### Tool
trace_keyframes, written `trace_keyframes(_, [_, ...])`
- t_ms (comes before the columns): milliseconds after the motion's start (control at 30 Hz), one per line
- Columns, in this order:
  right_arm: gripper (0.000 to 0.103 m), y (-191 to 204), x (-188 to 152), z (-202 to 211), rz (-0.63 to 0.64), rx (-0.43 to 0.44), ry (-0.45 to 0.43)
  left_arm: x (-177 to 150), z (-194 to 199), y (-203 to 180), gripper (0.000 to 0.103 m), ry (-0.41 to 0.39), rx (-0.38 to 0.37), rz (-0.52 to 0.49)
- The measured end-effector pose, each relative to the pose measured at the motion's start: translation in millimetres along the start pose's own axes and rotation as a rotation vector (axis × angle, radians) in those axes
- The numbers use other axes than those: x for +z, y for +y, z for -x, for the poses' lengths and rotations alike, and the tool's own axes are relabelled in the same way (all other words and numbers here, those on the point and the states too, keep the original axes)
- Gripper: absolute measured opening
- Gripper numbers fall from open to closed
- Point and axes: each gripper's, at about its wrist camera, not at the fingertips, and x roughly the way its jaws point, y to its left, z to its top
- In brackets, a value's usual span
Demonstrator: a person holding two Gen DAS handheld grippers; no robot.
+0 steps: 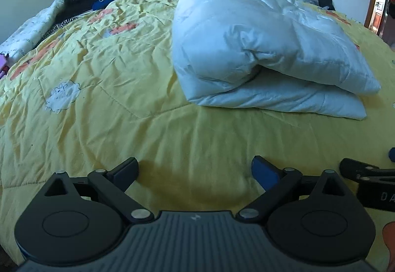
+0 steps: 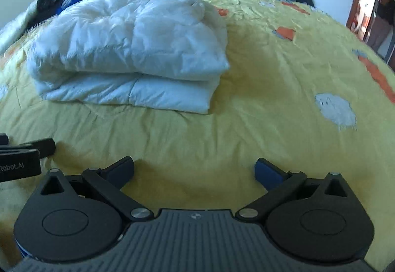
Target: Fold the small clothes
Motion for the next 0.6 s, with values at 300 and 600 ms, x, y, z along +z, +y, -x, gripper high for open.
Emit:
trace_keyframes(300, [0.103,3.0,-3.5,0.4,-0.022,-0.006,-0.018,0.6,-1.6,2.8,0.103,0.013,-0.008,0.014])
trace_keyframes(600, [0.103,5.4,-4.7,1.4,-0.026,-0.013,-0.017,1.1,-0.7,3.6,0.103,0.037,-0.025,0.001])
